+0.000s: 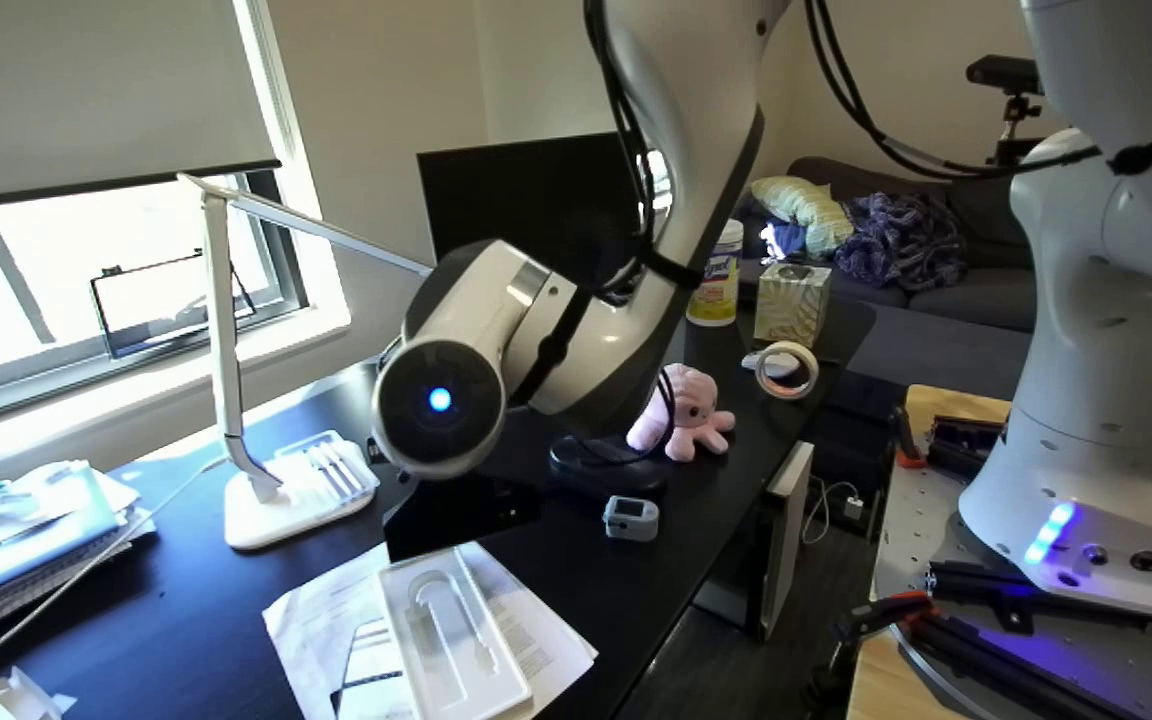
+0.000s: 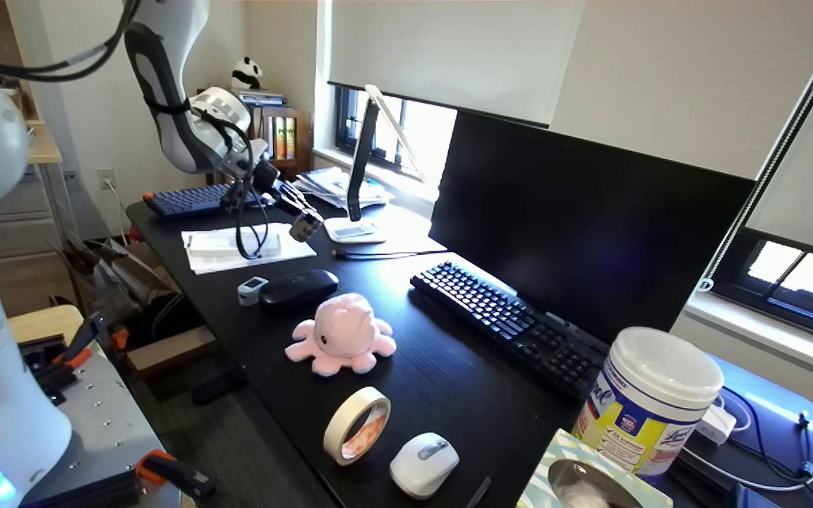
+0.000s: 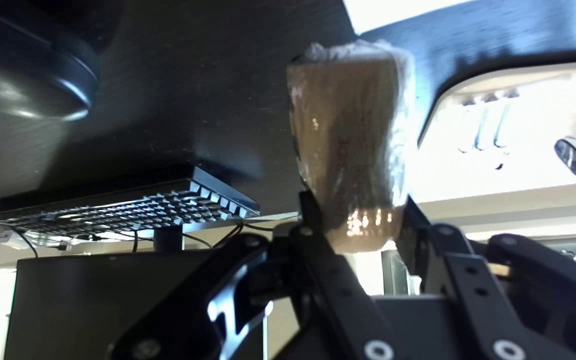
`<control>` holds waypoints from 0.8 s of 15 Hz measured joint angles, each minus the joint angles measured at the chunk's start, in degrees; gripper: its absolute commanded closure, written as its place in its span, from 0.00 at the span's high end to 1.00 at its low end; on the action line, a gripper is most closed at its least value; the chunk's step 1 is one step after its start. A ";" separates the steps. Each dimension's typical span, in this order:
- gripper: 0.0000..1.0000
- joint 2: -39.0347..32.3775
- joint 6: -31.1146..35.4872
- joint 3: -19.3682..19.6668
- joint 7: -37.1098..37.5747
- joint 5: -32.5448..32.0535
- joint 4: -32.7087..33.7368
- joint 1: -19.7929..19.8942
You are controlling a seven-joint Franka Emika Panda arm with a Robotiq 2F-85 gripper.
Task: Move the brown thing to the right and put it upright
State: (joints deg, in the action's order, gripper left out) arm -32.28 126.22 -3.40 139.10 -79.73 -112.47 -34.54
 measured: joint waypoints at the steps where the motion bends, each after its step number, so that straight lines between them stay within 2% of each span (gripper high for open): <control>1: 0.14 -1.43 -2.29 -0.69 2.84 -2.67 0.96 -0.14; 4: 0.14 -4.70 -10.20 -2.57 8.45 -8.82 3.24 -0.21; 7: 0.14 -7.28 -15.52 -4.35 10.29 -11.21 5.29 0.08; 8: 0.39 -8.14 -15.61 -5.07 10.23 -11.23 6.46 0.50; 10: 0.39 -9.60 -15.44 -6.51 10.20 -11.23 8.44 1.54; 11: 0.14 -10.06 -15.44 -6.82 10.20 -11.23 9.01 1.84; 12: 0.14 -10.29 -15.44 -6.98 10.20 -11.23 9.30 2.04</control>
State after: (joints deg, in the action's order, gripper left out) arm -42.58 110.78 -10.38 149.31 -90.96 -103.17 -32.50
